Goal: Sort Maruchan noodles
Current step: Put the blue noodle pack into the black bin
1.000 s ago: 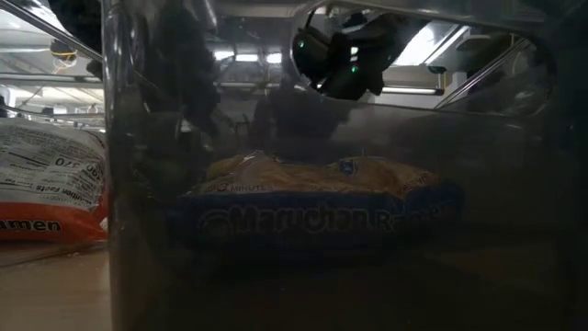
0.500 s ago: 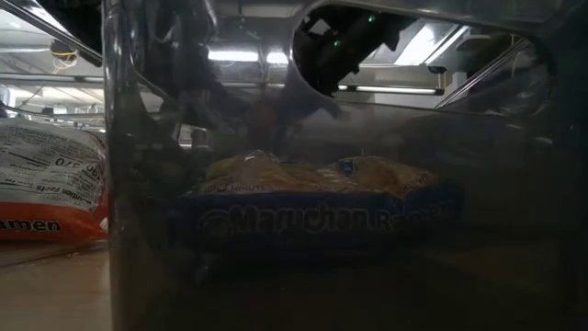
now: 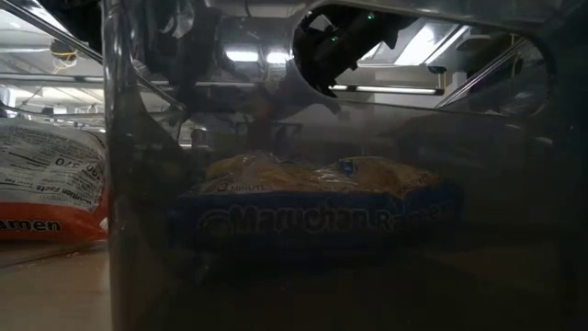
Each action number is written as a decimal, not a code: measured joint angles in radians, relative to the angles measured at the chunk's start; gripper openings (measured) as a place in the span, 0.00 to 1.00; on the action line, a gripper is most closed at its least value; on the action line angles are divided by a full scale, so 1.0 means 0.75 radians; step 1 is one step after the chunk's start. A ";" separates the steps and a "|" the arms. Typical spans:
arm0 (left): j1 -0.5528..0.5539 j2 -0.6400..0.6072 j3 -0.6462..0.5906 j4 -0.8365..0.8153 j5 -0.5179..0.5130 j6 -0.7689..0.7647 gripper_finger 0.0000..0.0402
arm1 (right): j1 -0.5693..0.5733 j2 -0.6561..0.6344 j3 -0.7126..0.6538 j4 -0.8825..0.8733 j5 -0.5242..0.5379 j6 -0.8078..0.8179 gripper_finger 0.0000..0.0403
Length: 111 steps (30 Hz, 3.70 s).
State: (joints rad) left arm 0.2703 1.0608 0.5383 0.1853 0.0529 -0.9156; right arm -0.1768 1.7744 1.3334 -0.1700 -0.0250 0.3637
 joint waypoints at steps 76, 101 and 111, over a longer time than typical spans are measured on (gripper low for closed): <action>-1.070 0.658 0.989 -0.560 -1.238 1.170 0.29 | 0.036 -0.584 0.001 -0.868 -0.011 -0.078 0.45; -1.302 1.217 1.319 -0.755 -1.532 1.165 0.29 | 0.036 -0.583 0.000 -0.905 0.050 -0.108 0.45; -1.305 1.301 1.319 -0.755 -1.634 1.193 0.29 | 0.036 -0.583 0.000 -0.905 0.050 -0.107 0.45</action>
State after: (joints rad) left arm -0.7085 2.0367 1.5276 -0.3808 -1.1728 -0.0205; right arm -0.1497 1.3369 1.3334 -0.8485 0.0124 0.2832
